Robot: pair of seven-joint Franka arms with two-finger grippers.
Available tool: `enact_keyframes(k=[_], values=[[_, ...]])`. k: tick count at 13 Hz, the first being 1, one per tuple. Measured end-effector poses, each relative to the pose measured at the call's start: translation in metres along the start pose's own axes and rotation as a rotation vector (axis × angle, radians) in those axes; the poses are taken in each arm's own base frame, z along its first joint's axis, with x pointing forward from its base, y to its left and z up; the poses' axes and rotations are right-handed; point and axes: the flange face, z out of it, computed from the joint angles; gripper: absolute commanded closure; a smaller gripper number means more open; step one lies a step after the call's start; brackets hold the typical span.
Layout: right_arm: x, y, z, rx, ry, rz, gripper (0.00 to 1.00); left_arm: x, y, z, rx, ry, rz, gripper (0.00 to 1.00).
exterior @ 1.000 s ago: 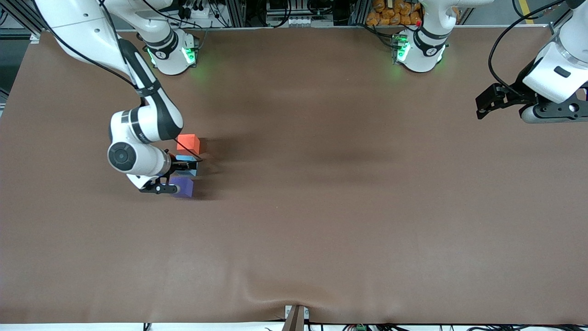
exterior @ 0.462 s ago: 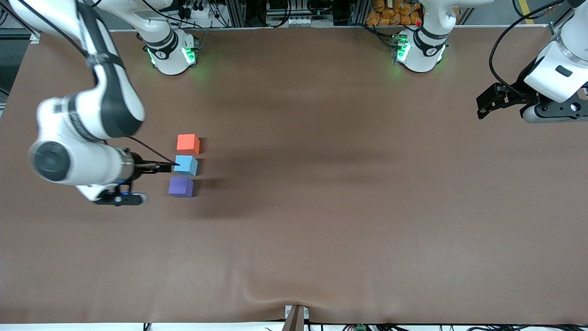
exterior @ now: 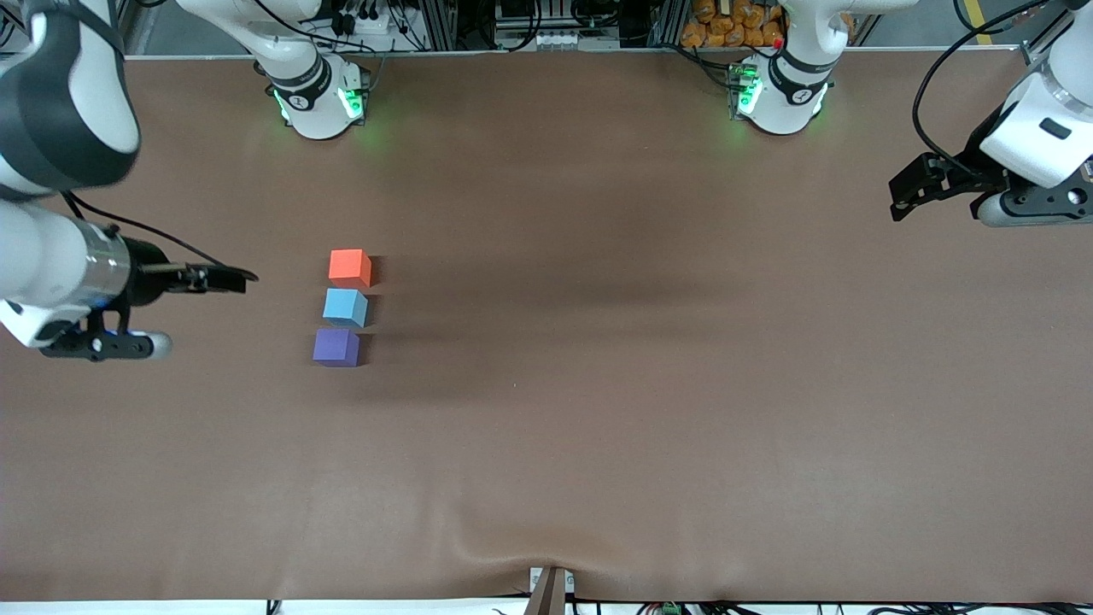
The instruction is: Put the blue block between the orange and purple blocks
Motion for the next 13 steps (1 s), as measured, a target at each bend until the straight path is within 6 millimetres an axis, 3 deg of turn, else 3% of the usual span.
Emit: enact_keyframes(k=[1,3,5,9,13], values=[[-0.018,-0.001,-0.023,-0.011,0.027,0.007,0.0,0.0,0.001,-0.002,-0.001,0.003,0.001,0.0],[-0.046,0.017,-0.055,-0.025,0.08,0.048,0.0,0.0,0.001,-0.001,0.0,0.002,0.003,0.0],[-0.066,0.031,-0.071,-0.024,0.136,0.072,0.0,0.0,0.001,-0.001,0.0,0.002,0.002,0.0],[-0.091,0.036,-0.055,-0.027,0.194,0.056,0.0,0.0,0.0,-0.001,0.0,0.003,0.0,0.0],[-0.099,0.044,-0.043,-0.031,0.189,0.037,0.0,0.001,-0.001,-0.001,-0.001,0.004,-0.001,0.0]])
